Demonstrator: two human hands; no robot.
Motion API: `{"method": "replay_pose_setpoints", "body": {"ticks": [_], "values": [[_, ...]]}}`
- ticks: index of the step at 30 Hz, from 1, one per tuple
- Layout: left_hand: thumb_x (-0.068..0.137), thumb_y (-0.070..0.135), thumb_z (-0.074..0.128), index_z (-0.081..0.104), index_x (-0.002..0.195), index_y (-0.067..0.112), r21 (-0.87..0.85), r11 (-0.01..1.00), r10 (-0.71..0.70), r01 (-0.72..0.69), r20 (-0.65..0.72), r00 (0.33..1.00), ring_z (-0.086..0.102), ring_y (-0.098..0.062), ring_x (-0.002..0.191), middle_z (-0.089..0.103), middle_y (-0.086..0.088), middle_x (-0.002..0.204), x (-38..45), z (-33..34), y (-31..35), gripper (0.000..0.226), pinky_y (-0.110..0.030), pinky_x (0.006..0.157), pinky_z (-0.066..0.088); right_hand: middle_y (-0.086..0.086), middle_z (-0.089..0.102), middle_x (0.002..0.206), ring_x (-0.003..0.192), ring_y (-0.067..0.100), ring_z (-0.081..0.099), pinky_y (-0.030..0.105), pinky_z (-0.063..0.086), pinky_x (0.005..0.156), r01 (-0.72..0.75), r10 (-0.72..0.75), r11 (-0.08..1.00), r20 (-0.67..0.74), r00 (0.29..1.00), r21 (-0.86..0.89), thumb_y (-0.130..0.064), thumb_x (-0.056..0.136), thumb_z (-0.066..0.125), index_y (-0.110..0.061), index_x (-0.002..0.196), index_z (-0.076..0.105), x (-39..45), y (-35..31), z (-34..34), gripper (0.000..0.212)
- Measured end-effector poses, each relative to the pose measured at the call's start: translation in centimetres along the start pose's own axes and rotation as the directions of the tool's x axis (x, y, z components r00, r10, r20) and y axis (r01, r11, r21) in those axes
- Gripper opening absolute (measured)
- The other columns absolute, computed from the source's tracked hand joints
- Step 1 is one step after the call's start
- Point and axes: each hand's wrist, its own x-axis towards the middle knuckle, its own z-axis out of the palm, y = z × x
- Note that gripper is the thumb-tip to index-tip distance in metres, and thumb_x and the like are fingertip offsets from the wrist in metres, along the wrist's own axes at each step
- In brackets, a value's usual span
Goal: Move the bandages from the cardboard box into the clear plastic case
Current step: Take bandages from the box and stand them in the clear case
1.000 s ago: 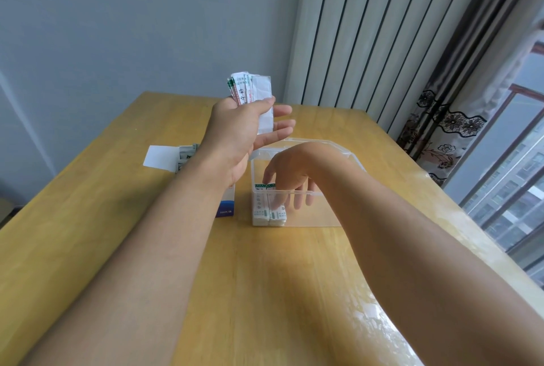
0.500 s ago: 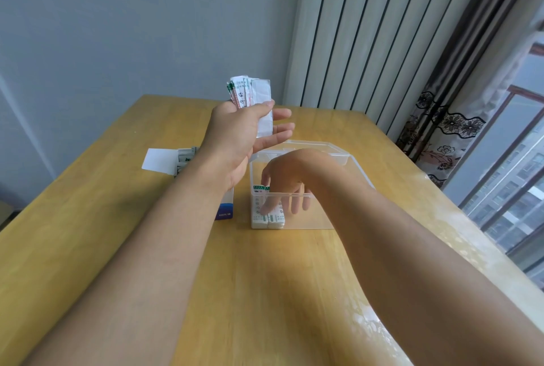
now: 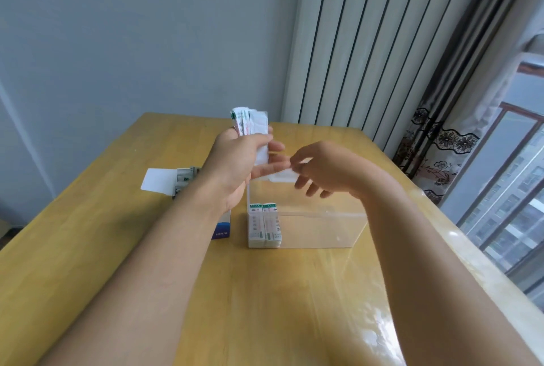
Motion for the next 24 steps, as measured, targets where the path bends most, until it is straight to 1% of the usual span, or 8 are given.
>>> {"method": "replay_pose_setpoints", "body": {"ticks": [2, 4, 6, 8, 11, 15, 19, 24], "values": [[0.1, 0.003, 0.056, 0.063, 0.111, 0.002, 0.019, 0.998, -0.061, 0.061, 0.047, 0.997, 0.067, -0.017, 0.059, 0.06, -0.012, 0.078, -0.3, 0.4, -0.1, 0.012, -0.032, 0.059, 0.06, -0.009, 0.076, 0.087, 0.077, 0.011, 0.073, 0.038, 0.063, 0.072, 0.097, -0.055, 0.988, -0.303, 0.951, 0.124, -0.03, 0.103, 0.052, -0.027, 0.117, 0.069, -1.3, 1.1, -1.0, 0.022], [0.101, 0.002, 0.055, 0.064, 0.11, 0.003, 0.052, 0.992, -0.123, 0.117, 0.117, 0.985, 0.062, -0.017, 0.057, 0.056, -0.01, 0.074, -0.6, 0.9, -0.3, 0.012, -0.028, 0.054, 0.056, -0.011, 0.076, 0.1, 0.092, 0.009, 0.071, 0.037, 0.061, 0.082, 0.232, -0.134, 0.956, -0.437, 0.889, 0.179, -0.037, 0.102, 0.055, -0.031, 0.121, 0.067, -2.3, 1.5, -1.4, 0.024], [0.102, 0.003, 0.053, 0.066, 0.108, 0.002, 0.091, 0.985, -0.162, 0.148, 0.174, 0.971, 0.063, -0.019, 0.061, 0.057, -0.01, 0.074, -1.0, 1.3, -0.4, 0.014, -0.027, 0.053, 0.055, -0.012, 0.071, 0.119, 0.107, 0.003, 0.065, 0.02, 0.052, 0.089, 0.333, -0.236, 0.925, -0.408, 0.882, 0.184, -0.039, 0.101, 0.056, -0.031, 0.136, 0.06, -2.9, 1.4, -1.5, 0.036], [0.104, 0.004, 0.049, 0.067, 0.107, -0.002, 0.097, 0.98, -0.19, 0.171, 0.234, 0.954, 0.069, -0.026, 0.068, 0.062, -0.014, 0.079, -1.3, 1.6, -0.5, 0.019, -0.029, 0.056, 0.057, -0.012, 0.069, 0.123, 0.104, -0.004, 0.062, 0.004, 0.043, 0.081, 0.366, -0.3, 0.916, -0.323, 0.897, 0.163, -0.035, 0.102, 0.056, -0.029, 0.143, 0.054, -3.0, 1.2, -1.5, 0.042], [0.107, 0.008, 0.043, 0.066, 0.11, -0.006, 0.134, 0.973, -0.221, 0.188, 0.307, 0.926, 0.074, -0.036, 0.086, 0.072, -0.026, 0.098, -1.6, 1.8, -0.4, 0.026, -0.035, 0.065, 0.061, -0.015, 0.069, 0.122, 0.096, -0.005, 0.064, 0.012, 0.049, 0.082, 0.407, -0.359, 0.899, -0.266, 0.895, 0.158, -0.027, 0.102, 0.057, -0.035, 0.143, 0.052, -2.8, 0.8, -1.3, 0.042], [0.107, 0.012, 0.044, 0.062, 0.105, 0.002, 0.25, 0.952, -0.251, 0.179, 0.3, 0.92, 0.074, -0.031, 0.079, 0.072, -0.017, 0.085, -1.7, 1.6, -0.7, 0.021, -0.033, 0.054, 0.055, -0.015, 0.073, 0.105, 0.09, -0.004, 0.068, 0.025, 0.056, 0.085, 0.478, -0.413, 0.866, -0.327, 0.85, 0.15, -0.021, 0.096, 0.067, -0.031, 0.124, 0.069, -2.4, 0.7, -0.9, 0.029], [0.107, 0.022, 0.047, 0.063, 0.117, 0.003, 0.274, 0.945, -0.266, 0.176, 0.34, 0.902, 0.074, -0.032, 0.089, 0.076, -0.016, 0.099, -1.4, 1.6, -0.9, 0.027, -0.032, 0.058, 0.055, -0.01, 0.075, 0.087, 0.076, -0.001, 0.07, 0.012, 0.052, 0.066, 0.47, -0.365, 0.852, -0.379, 0.85, 0.233, -0.018, 0.09, 0.076, -0.019, 0.103, 0.075, -2.1, 1.1, -1.4, 0.014], [0.109, 0.024, 0.037, 0.065, 0.124, 0.001, 0.086, 0.956, -0.291, 0.279, 0.366, 0.884, 0.073, -0.035, 0.095, 0.073, -0.021, 0.115, -1.1, 1.6, -0.8, 0.04, -0.034, 0.065, 0.061, -0.013, 0.075, 0.092, 0.069, -0.008, 0.062, 0.008, 0.038, 0.053, 0.374, -0.314, 0.922, -0.373, 0.873, 0.099, -0.03, 0.099, 0.064, -0.035, 0.103, 0.071, -2.1, 2.0, -2.2, 0.01]]}}
